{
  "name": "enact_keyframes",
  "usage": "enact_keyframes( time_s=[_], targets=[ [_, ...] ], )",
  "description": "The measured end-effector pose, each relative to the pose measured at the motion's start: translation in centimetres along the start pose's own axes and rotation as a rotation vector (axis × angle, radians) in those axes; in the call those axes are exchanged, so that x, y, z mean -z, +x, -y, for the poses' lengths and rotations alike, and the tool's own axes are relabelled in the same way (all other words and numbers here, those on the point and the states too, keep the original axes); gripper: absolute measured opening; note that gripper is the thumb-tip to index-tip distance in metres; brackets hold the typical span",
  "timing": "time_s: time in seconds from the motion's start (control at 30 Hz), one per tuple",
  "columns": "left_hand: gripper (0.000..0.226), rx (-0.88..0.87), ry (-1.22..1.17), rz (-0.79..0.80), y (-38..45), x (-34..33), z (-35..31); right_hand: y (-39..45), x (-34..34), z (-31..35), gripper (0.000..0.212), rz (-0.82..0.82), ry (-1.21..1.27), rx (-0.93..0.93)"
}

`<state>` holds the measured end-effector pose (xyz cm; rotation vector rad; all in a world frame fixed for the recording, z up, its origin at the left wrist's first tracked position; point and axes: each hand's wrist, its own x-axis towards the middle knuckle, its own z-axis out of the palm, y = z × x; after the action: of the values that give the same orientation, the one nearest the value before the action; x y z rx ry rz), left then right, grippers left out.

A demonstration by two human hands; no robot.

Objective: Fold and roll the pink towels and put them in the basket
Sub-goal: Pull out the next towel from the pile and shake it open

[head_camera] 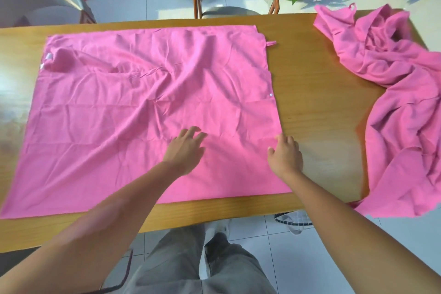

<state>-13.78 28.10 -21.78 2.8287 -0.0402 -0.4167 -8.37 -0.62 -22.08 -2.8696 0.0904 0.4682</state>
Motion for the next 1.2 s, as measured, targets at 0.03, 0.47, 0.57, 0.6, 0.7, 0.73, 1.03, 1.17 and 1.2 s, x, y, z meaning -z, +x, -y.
enact_keyframes(
  time_s=[0.03,0.47,0.57,0.6,0.7,0.73,1.03,1.17,1.2],
  targets=[
    [0.043,0.008,-0.006,-0.017,0.9,0.8,1.0,0.9,0.2,0.7,0.036,-0.002,-0.008,0.008],
    [0.033,0.055,-0.165,-0.143,19.7,11.3,12.5,17.1,4.4,7.7,0.039,-0.075,0.235,-0.041],
    [0.035,0.039,-0.173,-0.13,24.5,13.0,13.6,22.2,5.5,9.1,0.041,-0.082,0.255,-0.045],
    [0.036,0.04,-0.171,-0.127,26.1,13.5,13.7,23.9,5.8,9.5,0.039,-0.086,0.259,-0.043],
    [0.037,0.059,-0.148,-0.12,30.3,14.3,13.9,28.8,6.6,10.9,0.037,-0.089,0.295,-0.05],
    [0.036,0.059,-0.146,-0.116,31.4,14.3,13.9,30.1,6.7,11.2,0.037,-0.088,0.305,-0.053],
    [0.036,0.075,-0.019,-0.084,38.0,13.8,13.9,38.1,6.3,12.2,0.023,-0.179,0.584,-0.329],
    [0.041,0.164,-0.012,-0.114,39.4,13.7,13.8,39.1,6.1,12.2,0.027,-0.15,0.744,-0.4],
    [0.041,0.165,-0.021,-0.111,39.5,13.8,13.9,39.1,6.2,12.3,0.03,-0.149,0.763,-0.405]
  ],
)
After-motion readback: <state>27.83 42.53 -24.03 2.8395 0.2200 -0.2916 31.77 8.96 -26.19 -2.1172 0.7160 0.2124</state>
